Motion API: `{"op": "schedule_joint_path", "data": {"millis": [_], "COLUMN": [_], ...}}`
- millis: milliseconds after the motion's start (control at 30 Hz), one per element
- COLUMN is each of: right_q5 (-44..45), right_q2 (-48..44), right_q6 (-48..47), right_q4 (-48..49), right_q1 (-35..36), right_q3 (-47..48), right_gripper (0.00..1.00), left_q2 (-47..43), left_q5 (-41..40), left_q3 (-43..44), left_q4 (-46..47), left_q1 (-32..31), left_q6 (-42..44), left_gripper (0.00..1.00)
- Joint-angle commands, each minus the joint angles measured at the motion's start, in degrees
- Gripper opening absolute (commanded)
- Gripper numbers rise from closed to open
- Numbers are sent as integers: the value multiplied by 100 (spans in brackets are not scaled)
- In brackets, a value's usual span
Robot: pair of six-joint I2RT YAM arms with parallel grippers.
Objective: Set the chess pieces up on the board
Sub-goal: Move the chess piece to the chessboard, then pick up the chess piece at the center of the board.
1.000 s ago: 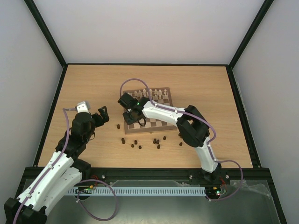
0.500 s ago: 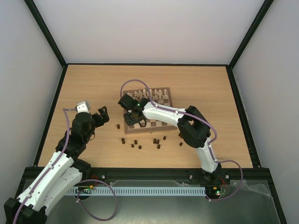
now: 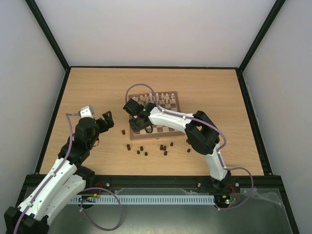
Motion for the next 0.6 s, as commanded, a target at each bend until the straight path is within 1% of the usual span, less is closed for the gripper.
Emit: {"op": "schedule_joint_path", "data": {"millis": [0, 67, 133, 200, 267, 400, 500, 567], "right_q5": [48, 108, 164, 193, 241, 394, 277, 134], "right_q2": [-94, -140, -188, -210, -236, -415, -786, -1136], "right_q6": [33, 16, 2, -15, -20, -36, -9, 28], "right_q4": [-313, -291, -276, -302, -343, -352, -335, -239], "right_q1": [47, 52, 54, 50, 51, 54, 52, 53], "right_q3": [-29, -8, 33, 153, 271, 290, 86, -238], "right_gripper": [22, 23, 27, 30, 34, 40, 46, 54], "left_q2": [-49, -45, -36, -27, -23, -7, 2, 5], "left_q5": [-33, -33, -26, -26, -25, -33, -30, -20], "left_q3": [-63, -67, -59, -59, -58, -40, -24, -22], "left_q4": [-35, -26, -17, -16, -9, -25, -43, -43], "left_q1": [32, 33, 33, 33, 32, 31, 33, 38], "left_q6": [-4, -3, -1, 5, 5, 9, 7, 23], "left_gripper": [100, 100, 100, 99, 100, 100, 100, 99]}}
